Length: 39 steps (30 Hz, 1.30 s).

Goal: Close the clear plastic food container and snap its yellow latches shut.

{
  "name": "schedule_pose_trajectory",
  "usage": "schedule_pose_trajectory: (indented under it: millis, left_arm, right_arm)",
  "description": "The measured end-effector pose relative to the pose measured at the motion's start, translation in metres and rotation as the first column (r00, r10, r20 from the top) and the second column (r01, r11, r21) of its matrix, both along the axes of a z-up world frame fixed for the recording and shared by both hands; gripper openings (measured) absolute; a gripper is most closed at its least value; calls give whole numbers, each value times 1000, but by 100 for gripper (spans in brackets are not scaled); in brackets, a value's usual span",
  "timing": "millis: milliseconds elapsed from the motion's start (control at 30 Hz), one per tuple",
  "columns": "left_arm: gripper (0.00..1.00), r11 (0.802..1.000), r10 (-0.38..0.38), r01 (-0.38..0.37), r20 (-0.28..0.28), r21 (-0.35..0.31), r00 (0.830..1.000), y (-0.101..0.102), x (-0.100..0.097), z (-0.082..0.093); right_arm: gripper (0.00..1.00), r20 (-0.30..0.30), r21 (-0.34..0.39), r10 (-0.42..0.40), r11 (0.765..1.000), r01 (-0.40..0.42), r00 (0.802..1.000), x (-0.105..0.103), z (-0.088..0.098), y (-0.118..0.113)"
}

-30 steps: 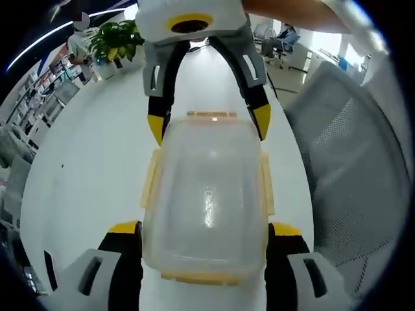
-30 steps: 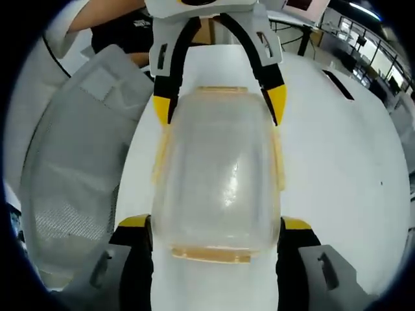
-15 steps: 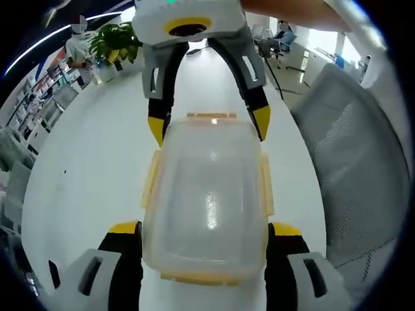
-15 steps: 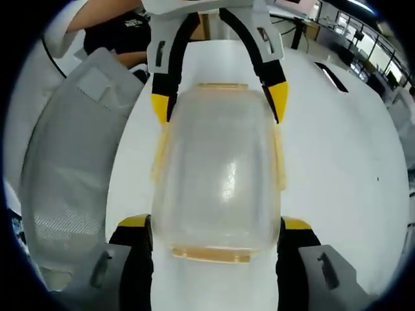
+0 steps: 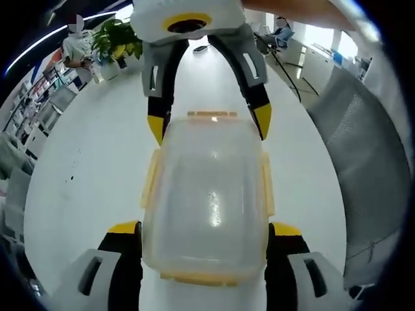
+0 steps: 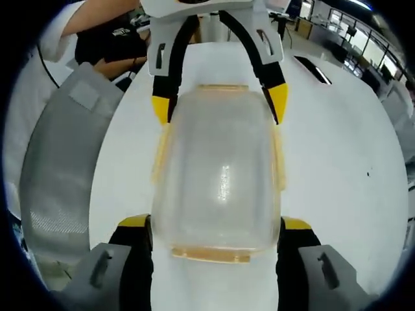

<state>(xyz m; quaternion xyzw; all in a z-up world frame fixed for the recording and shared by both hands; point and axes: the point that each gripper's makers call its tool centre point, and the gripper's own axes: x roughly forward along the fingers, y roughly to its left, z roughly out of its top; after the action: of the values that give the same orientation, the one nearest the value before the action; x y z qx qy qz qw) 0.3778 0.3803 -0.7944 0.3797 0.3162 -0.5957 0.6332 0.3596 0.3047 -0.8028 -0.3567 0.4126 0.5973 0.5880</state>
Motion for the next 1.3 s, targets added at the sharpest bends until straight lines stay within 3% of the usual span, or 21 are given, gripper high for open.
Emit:
schedule_pose_trajectory:
  millis: [167, 433, 667, 867, 1033, 1133, 1233, 1300]
  left_arm:
    - [75, 1000, 8, -8, 0, -15, 1000, -5, 16, 0]
    - [75, 999, 12, -12, -4, -30, 1000, -9, 30, 0]
    - [75, 1000, 5, -5, -3, -27, 1000, -9, 32, 0]
    - [77, 1000, 17, -17, 32, -6, 999, -11, 29, -3]
    - [82, 999, 11, -10, 41, -34, 999, -8, 27, -1]
    - [89, 998, 14, -10, 60, -68, 998, -8, 28, 5]
    - [97, 991, 52, -43, 69, -127, 996, -10, 29, 15]
    - [97, 993, 89, -82, 83, -89, 993, 0, 30, 15]
  right_arm:
    - [75, -1, -9, 4, 1000, -4, 1000, 17, 0, -4]
    - [76, -7, -12, 9, 1000, -9, 1000, 27, 0, -6]
    - [76, -9, -4, 3, 1000, -3, 1000, 27, -1, -6]
    - [76, 6, -18, -5, 1000, 5, 1000, 27, -1, -6]
    - [76, 17, -21, -61, 998, 61, 998, 28, 0, -7]
    - [75, 26, -1, -84, 996, 84, 996, 30, 5, -7]
    - [75, 50, 71, -140, 988, 136, 989, 35, 16, 0]
    - [78, 39, 131, -204, 971, 198, 978, 35, 24, 5]
